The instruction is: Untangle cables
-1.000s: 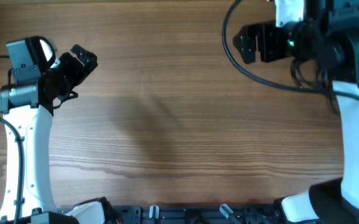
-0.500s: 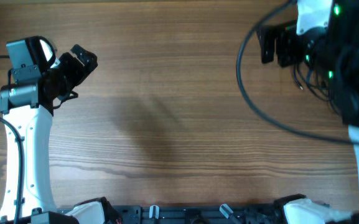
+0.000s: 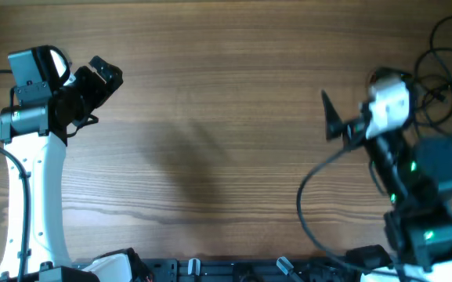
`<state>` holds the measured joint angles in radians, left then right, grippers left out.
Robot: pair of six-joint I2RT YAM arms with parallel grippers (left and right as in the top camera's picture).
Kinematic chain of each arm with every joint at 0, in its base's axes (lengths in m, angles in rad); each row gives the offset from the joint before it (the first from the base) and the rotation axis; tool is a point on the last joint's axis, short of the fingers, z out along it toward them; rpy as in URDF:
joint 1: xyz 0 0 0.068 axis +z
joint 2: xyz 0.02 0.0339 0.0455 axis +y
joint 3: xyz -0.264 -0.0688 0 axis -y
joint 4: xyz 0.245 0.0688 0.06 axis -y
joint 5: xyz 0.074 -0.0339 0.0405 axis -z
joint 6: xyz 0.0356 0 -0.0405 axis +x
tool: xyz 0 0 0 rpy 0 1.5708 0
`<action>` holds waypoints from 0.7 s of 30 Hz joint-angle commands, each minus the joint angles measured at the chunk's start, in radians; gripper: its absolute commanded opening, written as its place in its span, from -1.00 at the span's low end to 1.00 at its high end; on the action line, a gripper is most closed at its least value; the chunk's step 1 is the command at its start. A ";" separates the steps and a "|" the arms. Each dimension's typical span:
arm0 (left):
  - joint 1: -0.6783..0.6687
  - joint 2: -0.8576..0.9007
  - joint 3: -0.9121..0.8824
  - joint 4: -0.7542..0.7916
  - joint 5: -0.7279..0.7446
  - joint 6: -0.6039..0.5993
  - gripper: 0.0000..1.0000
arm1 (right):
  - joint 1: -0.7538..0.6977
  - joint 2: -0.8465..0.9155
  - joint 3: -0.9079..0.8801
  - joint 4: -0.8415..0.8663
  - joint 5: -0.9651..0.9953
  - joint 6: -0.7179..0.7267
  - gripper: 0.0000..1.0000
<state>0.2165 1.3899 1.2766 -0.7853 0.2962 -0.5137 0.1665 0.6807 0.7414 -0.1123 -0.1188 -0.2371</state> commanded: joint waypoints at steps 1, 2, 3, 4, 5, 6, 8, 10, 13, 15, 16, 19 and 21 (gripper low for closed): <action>0.006 -0.002 0.006 0.002 -0.003 0.015 1.00 | -0.032 -0.170 -0.209 0.106 -0.043 -0.011 1.00; 0.006 -0.002 0.006 0.002 -0.003 0.015 1.00 | -0.040 -0.225 -0.267 0.135 -0.043 -0.011 1.00; 0.006 -0.002 0.006 0.002 -0.002 0.015 1.00 | -0.048 -0.270 -0.312 0.159 -0.043 -0.011 1.00; 0.006 -0.002 0.006 0.002 -0.002 0.015 1.00 | -0.055 -0.314 -0.352 0.177 -0.043 -0.011 0.99; 0.006 -0.002 0.006 0.002 -0.002 0.015 1.00 | -0.060 -0.356 -0.391 0.193 -0.043 -0.011 1.00; 0.006 -0.002 0.006 0.002 -0.002 0.015 1.00 | -0.064 -0.408 -0.437 0.209 -0.043 -0.010 0.99; 0.006 -0.002 0.006 0.002 -0.002 0.015 1.00 | -0.064 -0.475 -0.490 0.209 -0.043 -0.010 1.00; 0.006 -0.002 0.006 0.002 -0.002 0.015 1.00 | -0.064 -0.525 -0.530 0.209 -0.043 -0.010 1.00; 0.006 -0.002 0.006 0.002 -0.002 0.015 1.00 | -0.064 -0.577 -0.582 0.210 -0.043 -0.010 1.00; 0.006 -0.002 0.006 0.002 -0.002 0.015 1.00 | -0.064 -0.604 -0.617 0.209 -0.043 -0.004 1.00; 0.006 -0.002 0.006 0.002 -0.002 0.015 1.00 | -0.064 -0.615 -0.630 0.209 -0.043 0.002 1.00; 0.006 -0.002 0.006 0.002 -0.002 0.015 1.00 | -0.064 -0.653 -0.669 0.211 -0.043 0.001 0.99; 0.006 -0.002 0.006 0.002 -0.002 0.015 1.00 | -0.064 -0.678 -0.692 0.214 -0.043 0.001 1.00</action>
<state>0.2165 1.3899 1.2766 -0.7853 0.2962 -0.5137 0.1074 0.0536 0.0860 0.0933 -0.1425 -0.2371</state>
